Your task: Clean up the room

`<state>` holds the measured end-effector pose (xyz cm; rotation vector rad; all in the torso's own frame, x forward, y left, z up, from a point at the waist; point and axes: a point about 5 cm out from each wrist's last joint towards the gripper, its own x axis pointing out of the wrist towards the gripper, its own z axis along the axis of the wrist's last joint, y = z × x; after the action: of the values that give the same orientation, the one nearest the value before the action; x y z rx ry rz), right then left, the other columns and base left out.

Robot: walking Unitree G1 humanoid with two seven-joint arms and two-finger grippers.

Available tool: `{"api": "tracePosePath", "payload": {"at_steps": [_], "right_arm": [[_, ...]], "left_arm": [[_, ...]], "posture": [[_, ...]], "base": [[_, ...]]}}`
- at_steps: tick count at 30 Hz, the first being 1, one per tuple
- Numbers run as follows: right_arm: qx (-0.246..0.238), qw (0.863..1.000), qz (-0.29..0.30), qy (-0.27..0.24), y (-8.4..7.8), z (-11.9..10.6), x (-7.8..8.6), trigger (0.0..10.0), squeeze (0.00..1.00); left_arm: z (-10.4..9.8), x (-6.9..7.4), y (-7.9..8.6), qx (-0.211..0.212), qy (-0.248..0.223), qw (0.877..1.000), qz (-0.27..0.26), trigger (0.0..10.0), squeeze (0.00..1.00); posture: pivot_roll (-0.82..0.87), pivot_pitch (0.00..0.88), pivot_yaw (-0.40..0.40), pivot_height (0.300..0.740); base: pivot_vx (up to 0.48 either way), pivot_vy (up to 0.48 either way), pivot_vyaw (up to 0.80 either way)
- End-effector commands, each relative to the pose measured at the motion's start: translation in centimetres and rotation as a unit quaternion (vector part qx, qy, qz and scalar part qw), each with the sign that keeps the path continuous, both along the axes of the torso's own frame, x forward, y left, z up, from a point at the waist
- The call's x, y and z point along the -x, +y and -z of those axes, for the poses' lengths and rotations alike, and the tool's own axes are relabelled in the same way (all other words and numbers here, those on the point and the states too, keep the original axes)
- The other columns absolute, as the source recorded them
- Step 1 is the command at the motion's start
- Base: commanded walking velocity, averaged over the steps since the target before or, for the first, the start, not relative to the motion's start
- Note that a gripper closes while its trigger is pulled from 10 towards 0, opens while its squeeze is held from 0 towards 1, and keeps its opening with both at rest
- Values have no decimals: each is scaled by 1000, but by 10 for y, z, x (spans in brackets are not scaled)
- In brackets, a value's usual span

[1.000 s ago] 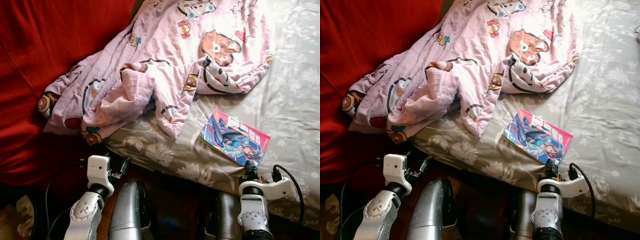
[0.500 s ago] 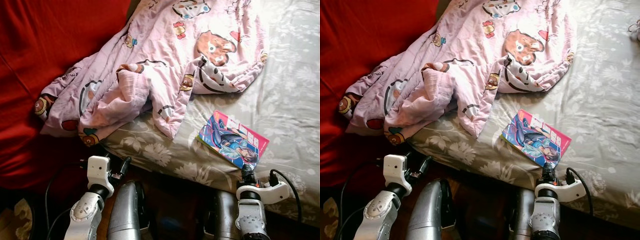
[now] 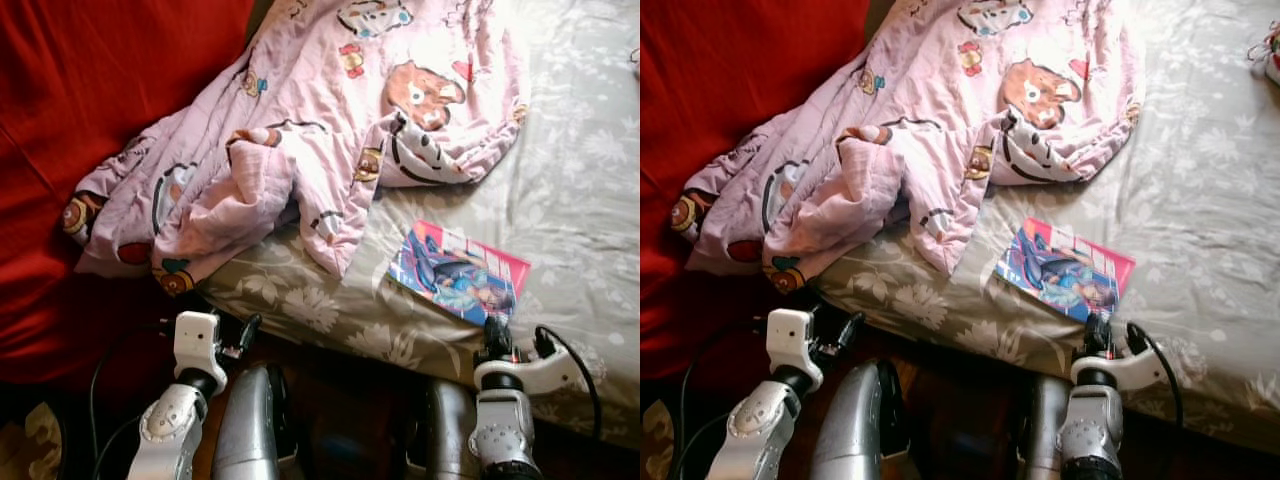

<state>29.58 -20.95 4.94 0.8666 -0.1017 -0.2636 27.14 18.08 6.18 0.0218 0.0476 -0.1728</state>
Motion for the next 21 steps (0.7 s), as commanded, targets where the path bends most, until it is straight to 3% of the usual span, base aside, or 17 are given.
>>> {"api": "tracePosePath", "payload": {"at_steps": [1, 5, 12, 13, 14, 21], "right_arm": [[54, 998, -16, -32, 2, -20, -8, 0, 0], [142, 986, -45, -70, 10, -52, -16, 0, 0], [234, 963, -82, -105, 20, -91, -20, 0, 0], [242, 961, -87, -103, 21, -93, -20, 3451, 0], [258, 957, -94, -98, 22, -94, -18, 10000, 0], [311, 943, -102, -68, 25, -92, -12, 10000, 0]], "left_arm": [[10, 5, 5, -5, 19, 1000, -10, 10000, 0], [12, 1, 5, 1, 20, 1000, -24, 10000, 0], [16, -6, 11, 13, 28, 998, -49, 10000, 0], [19, -6, 12, 16, 33, 998, -53, 10000, 0], [23, -5, 13, 19, 42, 997, -60, 10000, 0], [39, 1, 15, 22, 74, 994, -72, 10000, 0]], "posture": [[98, 229, 40, 575], [89, 211, 29, 575], [65, 187, 10, 575], [60, 184, 6, 575], [54, 178, 1, 575], [43, 169, -6, 575]], "base": [[0, 0, 0], [0, 0, 0], [0, 0, 0], [0, 0, 0], [0, 0, 0], [0, 0, 0]]}}
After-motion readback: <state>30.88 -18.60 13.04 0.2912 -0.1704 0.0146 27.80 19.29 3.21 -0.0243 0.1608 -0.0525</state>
